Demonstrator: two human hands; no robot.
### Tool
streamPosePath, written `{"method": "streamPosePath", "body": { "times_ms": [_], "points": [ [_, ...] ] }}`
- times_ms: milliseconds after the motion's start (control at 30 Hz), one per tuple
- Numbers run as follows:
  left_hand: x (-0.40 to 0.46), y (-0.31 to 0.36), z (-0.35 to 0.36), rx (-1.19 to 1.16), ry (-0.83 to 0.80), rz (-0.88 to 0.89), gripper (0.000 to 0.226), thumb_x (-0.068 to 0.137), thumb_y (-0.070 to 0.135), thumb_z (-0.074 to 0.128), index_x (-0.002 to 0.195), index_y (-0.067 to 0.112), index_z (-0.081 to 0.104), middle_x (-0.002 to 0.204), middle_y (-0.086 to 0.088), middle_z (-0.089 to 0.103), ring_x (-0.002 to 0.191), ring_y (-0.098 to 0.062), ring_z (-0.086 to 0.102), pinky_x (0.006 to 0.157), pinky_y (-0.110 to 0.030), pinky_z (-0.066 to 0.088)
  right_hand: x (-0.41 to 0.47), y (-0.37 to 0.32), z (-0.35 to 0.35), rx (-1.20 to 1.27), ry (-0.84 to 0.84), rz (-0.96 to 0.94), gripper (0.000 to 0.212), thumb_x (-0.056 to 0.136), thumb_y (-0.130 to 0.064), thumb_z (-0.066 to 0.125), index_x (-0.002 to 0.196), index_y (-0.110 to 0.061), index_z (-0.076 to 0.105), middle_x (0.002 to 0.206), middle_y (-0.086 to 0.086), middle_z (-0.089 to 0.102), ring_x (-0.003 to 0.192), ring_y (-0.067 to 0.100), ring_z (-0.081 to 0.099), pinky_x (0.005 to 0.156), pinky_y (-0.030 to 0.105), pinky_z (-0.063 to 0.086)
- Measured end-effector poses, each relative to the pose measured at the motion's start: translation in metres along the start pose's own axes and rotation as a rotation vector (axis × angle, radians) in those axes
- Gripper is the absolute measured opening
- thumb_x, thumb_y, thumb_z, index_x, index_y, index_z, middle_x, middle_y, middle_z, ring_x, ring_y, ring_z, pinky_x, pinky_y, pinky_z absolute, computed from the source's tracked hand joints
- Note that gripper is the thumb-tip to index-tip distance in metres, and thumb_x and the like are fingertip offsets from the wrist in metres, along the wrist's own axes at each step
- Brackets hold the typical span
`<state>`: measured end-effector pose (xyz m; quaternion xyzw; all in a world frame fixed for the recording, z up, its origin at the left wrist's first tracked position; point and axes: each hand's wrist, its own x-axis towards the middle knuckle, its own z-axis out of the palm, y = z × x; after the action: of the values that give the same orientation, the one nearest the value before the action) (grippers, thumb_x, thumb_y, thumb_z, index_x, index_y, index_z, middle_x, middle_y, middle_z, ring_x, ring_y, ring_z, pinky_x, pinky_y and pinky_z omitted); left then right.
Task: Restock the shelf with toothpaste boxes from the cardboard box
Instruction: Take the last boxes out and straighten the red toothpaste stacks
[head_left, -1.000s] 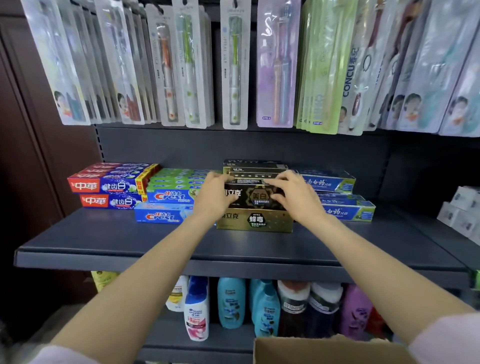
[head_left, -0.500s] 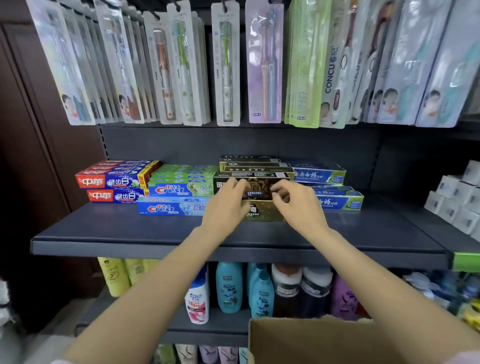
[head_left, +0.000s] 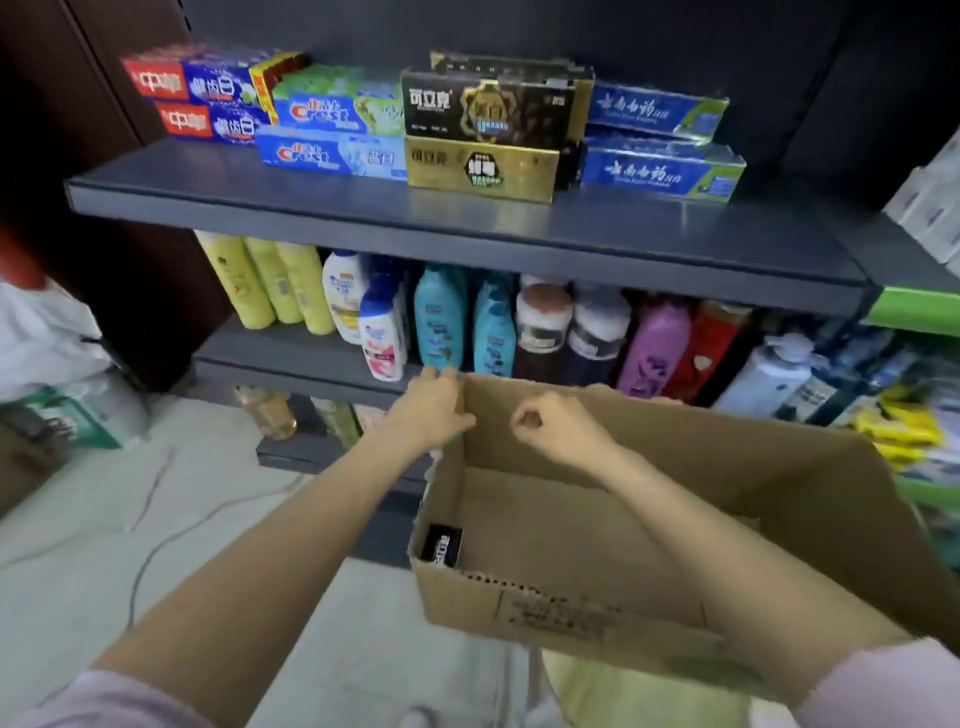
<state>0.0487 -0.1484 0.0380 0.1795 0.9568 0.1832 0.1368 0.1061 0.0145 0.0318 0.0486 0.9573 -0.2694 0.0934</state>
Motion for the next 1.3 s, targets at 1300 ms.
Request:
{"method": "streamPosePath", "body": {
  "times_ms": [1300],
  "points": [
    [0.020,0.049,0.127,-0.170,-0.575,0.149,0.101,0.076,0.022,0.077,0.150,0.010,0.009,0.147,-0.013,0.037,0.133,-0.028,0.040,0.105,-0.032,0.037,-0.028,0.115,0.044,0.652,-0.022,0.439,0.051,0.082,-0.027,0.070,0.126,-0.012,0.049,0.103,0.003,0.060,0.082,0.015,0.063,0.070,0.029,0.052]
  ]
}}
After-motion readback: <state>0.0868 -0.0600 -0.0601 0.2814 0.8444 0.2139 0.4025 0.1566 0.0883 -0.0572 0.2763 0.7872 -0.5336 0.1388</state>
